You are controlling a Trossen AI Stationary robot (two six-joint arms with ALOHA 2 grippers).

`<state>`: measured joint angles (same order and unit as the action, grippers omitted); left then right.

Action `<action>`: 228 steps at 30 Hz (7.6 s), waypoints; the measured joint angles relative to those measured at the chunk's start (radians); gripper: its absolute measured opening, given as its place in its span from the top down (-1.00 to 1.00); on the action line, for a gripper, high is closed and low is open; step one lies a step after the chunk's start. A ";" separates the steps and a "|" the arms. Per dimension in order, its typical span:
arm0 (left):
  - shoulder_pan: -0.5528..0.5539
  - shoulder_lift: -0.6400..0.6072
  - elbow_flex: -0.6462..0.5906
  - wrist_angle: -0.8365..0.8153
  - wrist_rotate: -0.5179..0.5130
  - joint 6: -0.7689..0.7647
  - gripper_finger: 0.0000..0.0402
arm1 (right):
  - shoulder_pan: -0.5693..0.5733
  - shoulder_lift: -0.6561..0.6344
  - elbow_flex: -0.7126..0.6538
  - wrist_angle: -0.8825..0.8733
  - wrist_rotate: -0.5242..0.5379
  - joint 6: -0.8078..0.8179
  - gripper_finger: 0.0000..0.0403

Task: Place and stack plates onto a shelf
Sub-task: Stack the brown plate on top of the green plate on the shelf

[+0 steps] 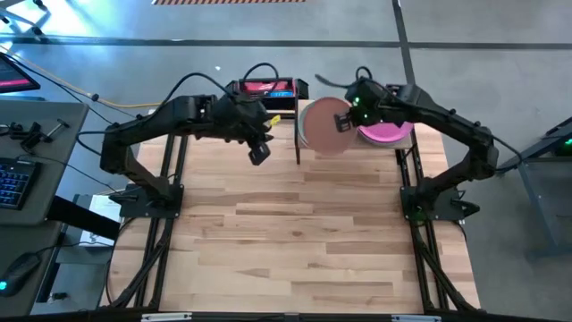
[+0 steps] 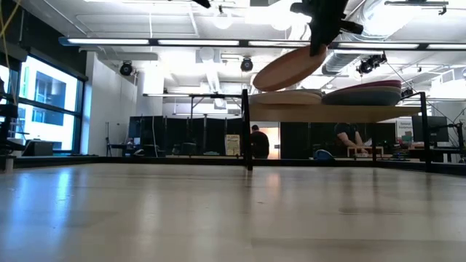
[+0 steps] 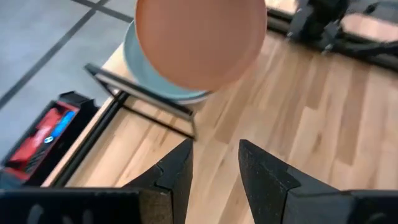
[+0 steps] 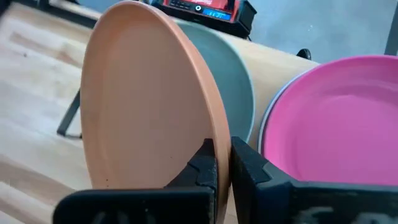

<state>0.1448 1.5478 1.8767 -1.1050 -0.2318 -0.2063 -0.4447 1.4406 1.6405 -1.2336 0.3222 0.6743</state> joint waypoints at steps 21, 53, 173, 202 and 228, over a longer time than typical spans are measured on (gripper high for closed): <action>-0.055 -0.015 0.000 -0.105 -0.199 0.000 0.41 | -0.185 0.005 -0.089 0.148 -0.189 0.024 1.00; -0.052 -0.015 0.000 -0.111 -0.199 -0.027 0.41 | -0.195 0.019 -0.151 0.209 -0.217 -0.002 0.64; -0.052 -0.014 0.000 -0.111 -0.198 -0.053 0.41 | -0.043 -0.011 -0.150 0.044 -0.318 0.109 0.33; -0.032 -0.119 -0.001 -0.111 -0.251 -0.053 0.41 | 0.238 0.173 -0.150 0.247 -0.222 0.131 0.33; -0.032 -0.172 0.000 -0.111 -0.288 -0.061 0.41 | 0.131 0.202 -0.150 0.134 -0.093 0.103 0.33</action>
<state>0.1123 1.3754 1.8763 -1.2160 -0.5195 -0.2670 -0.3139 1.6428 1.4910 -1.0997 0.2295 0.7769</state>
